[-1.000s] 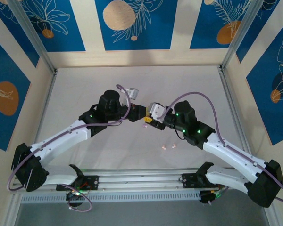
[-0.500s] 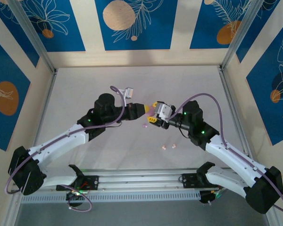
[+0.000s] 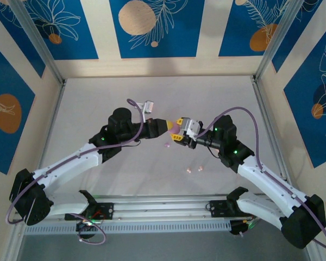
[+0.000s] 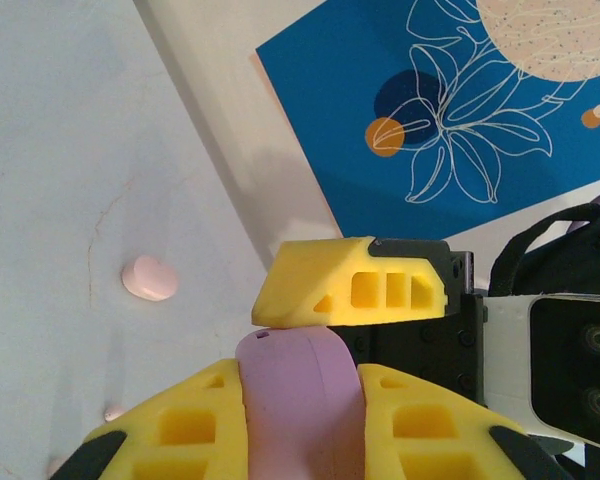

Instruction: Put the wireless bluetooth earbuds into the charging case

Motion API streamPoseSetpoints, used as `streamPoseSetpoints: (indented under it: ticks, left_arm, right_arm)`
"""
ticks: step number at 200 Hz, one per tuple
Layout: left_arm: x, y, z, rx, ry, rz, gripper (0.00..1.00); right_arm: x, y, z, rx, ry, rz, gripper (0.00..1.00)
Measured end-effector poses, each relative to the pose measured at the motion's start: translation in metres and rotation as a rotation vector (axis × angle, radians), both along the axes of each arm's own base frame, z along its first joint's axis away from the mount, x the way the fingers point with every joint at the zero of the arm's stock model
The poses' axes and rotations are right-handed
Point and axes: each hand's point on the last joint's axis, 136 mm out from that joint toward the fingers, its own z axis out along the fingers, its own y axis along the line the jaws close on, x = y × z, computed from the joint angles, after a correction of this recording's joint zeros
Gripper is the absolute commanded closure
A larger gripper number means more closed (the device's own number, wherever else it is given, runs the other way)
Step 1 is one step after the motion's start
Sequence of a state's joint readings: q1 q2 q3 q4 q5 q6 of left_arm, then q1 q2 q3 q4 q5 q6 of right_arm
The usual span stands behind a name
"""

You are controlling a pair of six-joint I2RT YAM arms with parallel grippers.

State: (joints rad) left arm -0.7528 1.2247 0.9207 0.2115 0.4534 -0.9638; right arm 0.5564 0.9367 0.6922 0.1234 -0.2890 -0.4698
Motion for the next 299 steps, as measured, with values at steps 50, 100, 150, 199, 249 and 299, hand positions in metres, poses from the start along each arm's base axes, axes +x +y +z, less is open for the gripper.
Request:
streamPoseSetpoints:
  ticks: [50,100,150,199,249,299]
  left_arm:
    - [-0.001,-0.001,0.001,-0.004,-0.002,-0.010,0.88]
    - [-0.001,-0.001,0.002,-0.006,-0.004,-0.009,0.88]
    - [-0.002,-0.001,0.005,-0.016,-0.013,-0.016,0.78]
    - [-0.004,-0.001,0.008,-0.003,-0.099,-0.039,0.43]
    - [-0.023,0.006,0.027,0.014,-0.415,-0.112,0.37]
    - [-0.045,0.009,0.032,0.068,-0.712,-0.228,0.41]
  right_arm:
    - [-0.002,-0.003,0.000,-0.003,0.006,0.004,0.51]
    - [-0.001,-0.006,-0.004,-0.014,0.019,-0.007,0.59]
    - [-0.004,-0.007,-0.001,-0.004,0.025,-0.003,0.68]
    - [-0.017,-0.004,-0.001,0.005,0.105,0.065,0.68]
    - [-0.032,0.003,0.007,0.020,0.247,0.185,0.68]
    - [-0.042,0.008,0.011,0.028,0.360,0.280,0.68]
